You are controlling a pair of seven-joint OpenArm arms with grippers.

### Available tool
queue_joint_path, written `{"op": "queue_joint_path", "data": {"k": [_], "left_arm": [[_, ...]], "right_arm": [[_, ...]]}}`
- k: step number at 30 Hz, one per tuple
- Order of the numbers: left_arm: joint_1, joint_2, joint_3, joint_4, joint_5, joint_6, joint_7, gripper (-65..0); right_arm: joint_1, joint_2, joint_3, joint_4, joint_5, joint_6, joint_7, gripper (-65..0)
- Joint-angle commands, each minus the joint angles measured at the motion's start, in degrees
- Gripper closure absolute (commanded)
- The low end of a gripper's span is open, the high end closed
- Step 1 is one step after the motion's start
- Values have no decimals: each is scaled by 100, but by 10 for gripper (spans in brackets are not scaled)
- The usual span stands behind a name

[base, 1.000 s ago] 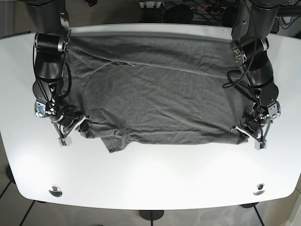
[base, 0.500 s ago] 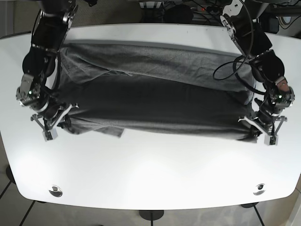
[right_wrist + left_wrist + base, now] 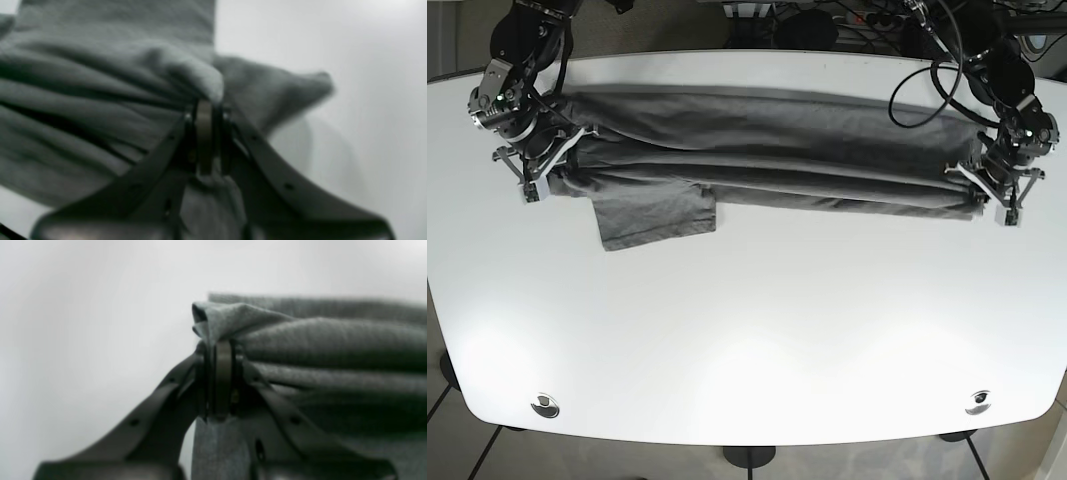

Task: Fold the T-shirt properly
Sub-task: 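Fold the held edge with both grippers over onto the other edge, then release the folded edge and move both grippers to the fold's ends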

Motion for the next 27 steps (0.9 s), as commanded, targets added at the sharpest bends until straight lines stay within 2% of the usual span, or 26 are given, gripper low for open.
{"op": "queue_joint_path", "data": {"k": [1,2,3,5,6,7,8,11,14,17,20,23,27], "left_arm": [[72,-256,-27,127,-30,40,-111,0],[107,-274,-27,127,-30,40,-111,0],[116,-274,-27,127,-30,40,-93,-47],[116,-380,-27,127,6,49,144,-190],[72,-432,-18,127,102,49,355,-276],[55,-441,-18,136,173,49,399,-312],[-16,-450,-18,320,234,40,399,-326],[-16,-432,-18,900,217,22,399,-328],[-16,-406,167,1331,217,14,399,-326],[-16,-406,562,1314,252,14,399,-325],[28,-309,668,1296,252,14,390,-325],[37,-283,747,1085,260,14,382,-325],[-121,-309,720,619,243,14,373,-325]], "right_arm": [[-56,91,32,103,35,-32,102,-29],[-100,91,40,103,35,-50,85,-40],[-153,91,40,111,35,-59,85,-75],[-250,91,58,217,43,-59,85,-189],[-267,65,190,393,43,-32,85,-284],[-241,-23,269,498,114,-32,85,-338],[-197,-67,304,630,211,-59,85,-417],[190,-76,295,569,193,-67,85,-522],[744,-84,216,103,193,-67,67,-531],[1210,-5,-144,-504,184,-76,67,-531],[1333,56,-223,-513,228,-76,58,-531],[1359,56,-223,-504,246,-76,-188,-531],[1631,48,-232,-952,193,-76,-74,-531]]}}
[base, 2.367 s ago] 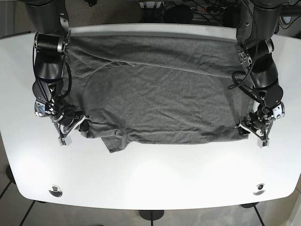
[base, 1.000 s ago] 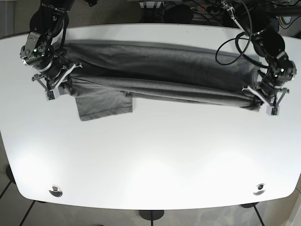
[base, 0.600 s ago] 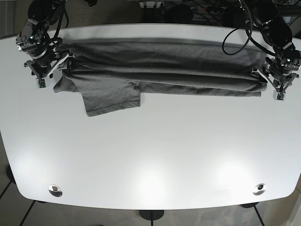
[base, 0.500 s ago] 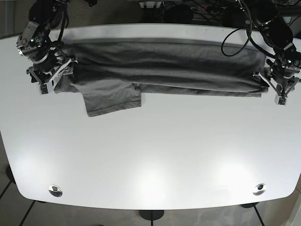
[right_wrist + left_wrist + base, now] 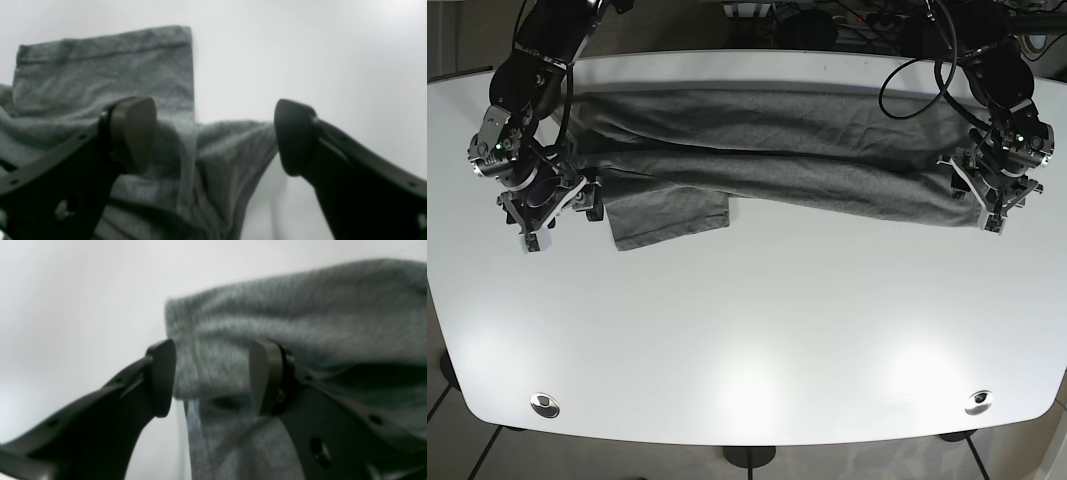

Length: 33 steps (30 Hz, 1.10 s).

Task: Fold the T-shirt properly
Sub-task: 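Release the folded edge and move both grippers to the fold's ends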

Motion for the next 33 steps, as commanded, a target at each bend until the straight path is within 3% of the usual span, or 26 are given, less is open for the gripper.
{"op": "queue_joint_path", "data": {"k": [1,9,17,24,25,33], "left_arm": [[-222,-110,-38,9,-41,29,-112,-325],[-266,-119,-73,-307,-50,29,-121,-325],[-767,-110,-1198,-492,-41,73,-121,-329],[-1734,-269,-1040,-2241,-41,38,-121,-332],[-1813,-348,-926,-2400,-76,38,-121,-332],[-1892,-409,-653,-2523,-94,29,-121,-332]], "right_arm": [[325,65,-69,-350,73,5,272,-531],[1134,390,-948,-2469,64,5,1195,-531],[1020,144,-1563,-2706,73,5,1380,-517],[1029,127,-1598,-2742,64,-4,1529,-76],[1037,127,-1598,-2733,64,-4,1529,-52],[1020,127,-1572,-2715,64,-4,1529,-54]]}}
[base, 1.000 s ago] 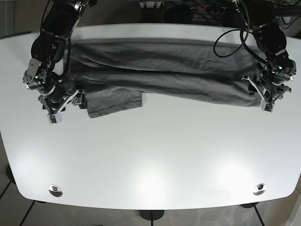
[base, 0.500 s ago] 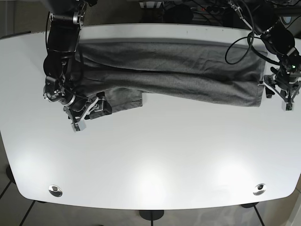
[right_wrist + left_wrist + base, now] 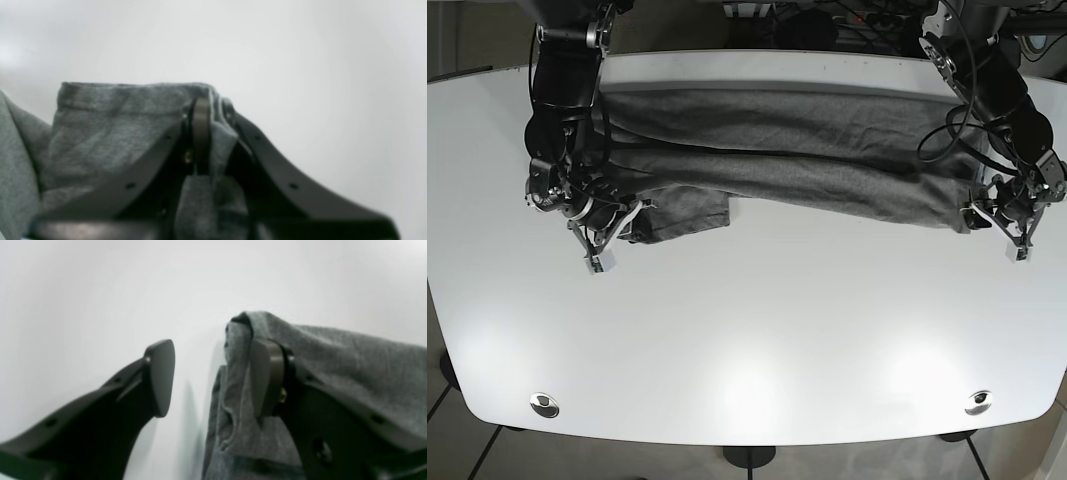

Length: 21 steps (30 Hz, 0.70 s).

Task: Fold the T-shirt properly
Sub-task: 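Release the folded edge and move both grippers to the fold's ends, then grasp the folded strip's ends with both grippers and lift slightly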

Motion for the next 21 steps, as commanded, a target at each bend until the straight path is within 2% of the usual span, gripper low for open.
{"op": "queue_joint_path", "data": {"k": [1,5,7,9,15,21], "left_arm": [[-137,-112,11,74,-83,5,-95,-332],[-137,-112,380,74,-83,-4,-95,-326],[-137,-112,231,118,-259,-285,-86,-324],[-137,-156,-6,223,-505,-333,-51,-324],[-128,-305,-50,1085,-531,-333,406,-326],[-313,-279,178,663,-514,-333,371,-329]], "right_arm": [[62,50,30,61,-48,-4,-71,-54],[62,50,30,61,-39,-4,-71,-54],[62,41,30,61,-30,-4,-71,-54],[62,41,30,61,14,-4,-71,-54],[45,41,39,61,14,-4,-79,-54],[45,41,39,61,14,-4,-79,-54]]}}
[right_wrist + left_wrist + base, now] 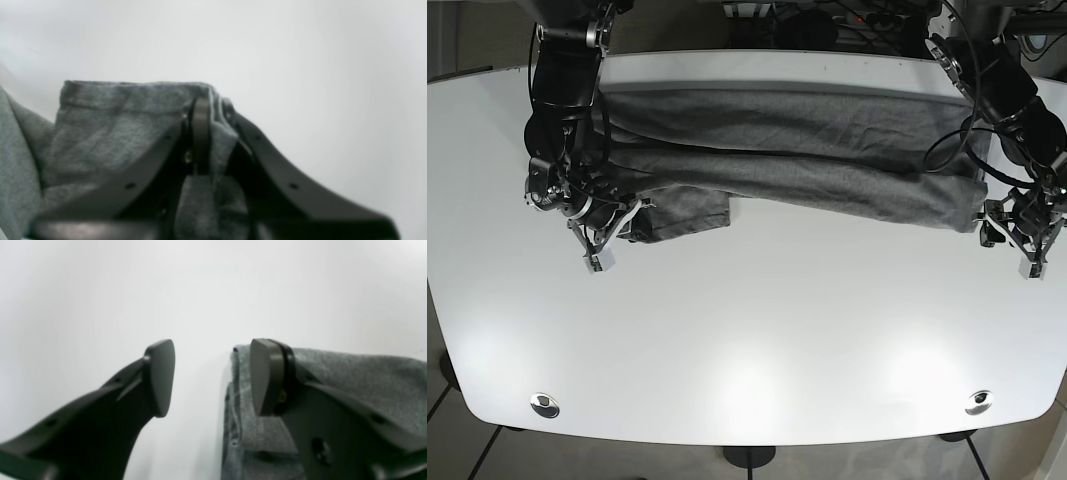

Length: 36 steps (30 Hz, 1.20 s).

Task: Fold the T-shirt properly
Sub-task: 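Grasp the folded strip's ends with both grippers and lift slightly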

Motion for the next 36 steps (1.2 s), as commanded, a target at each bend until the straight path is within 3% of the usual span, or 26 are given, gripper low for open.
{"op": "queue_joint_path", "data": {"k": [1,7,10,16,18,21,28,36], "left_arm": [[-300,-113,119,-311,-61,-6,-99,-329],[-415,-113,181,-1093,-44,-6,-363,-331],[-441,-157,559,-1454,-44,-6,-442,-331],[-415,-157,577,-1489,-44,-6,-556,-325],[-415,-157,550,-1489,-44,-6,-565,-269],[-415,-139,559,-1471,-52,-6,-793,-10],[-406,-25,533,-487,-79,-6,-758,0],[201,230,269,1544,-88,-6,138,0]], "right_arm": [[62,39,8,58,-28,-4,-64,-54],[62,30,8,58,-28,5,-64,-54],[62,30,8,58,-28,5,-64,-52],[62,30,8,58,-28,5,-64,-51],[62,30,17,58,-28,5,-64,-49],[62,30,17,58,-28,5,-55,-40],[62,30,334,524,-28,-162,-91,-16],[-580,22,351,3285,-28,-162,-1541,-17]]}}
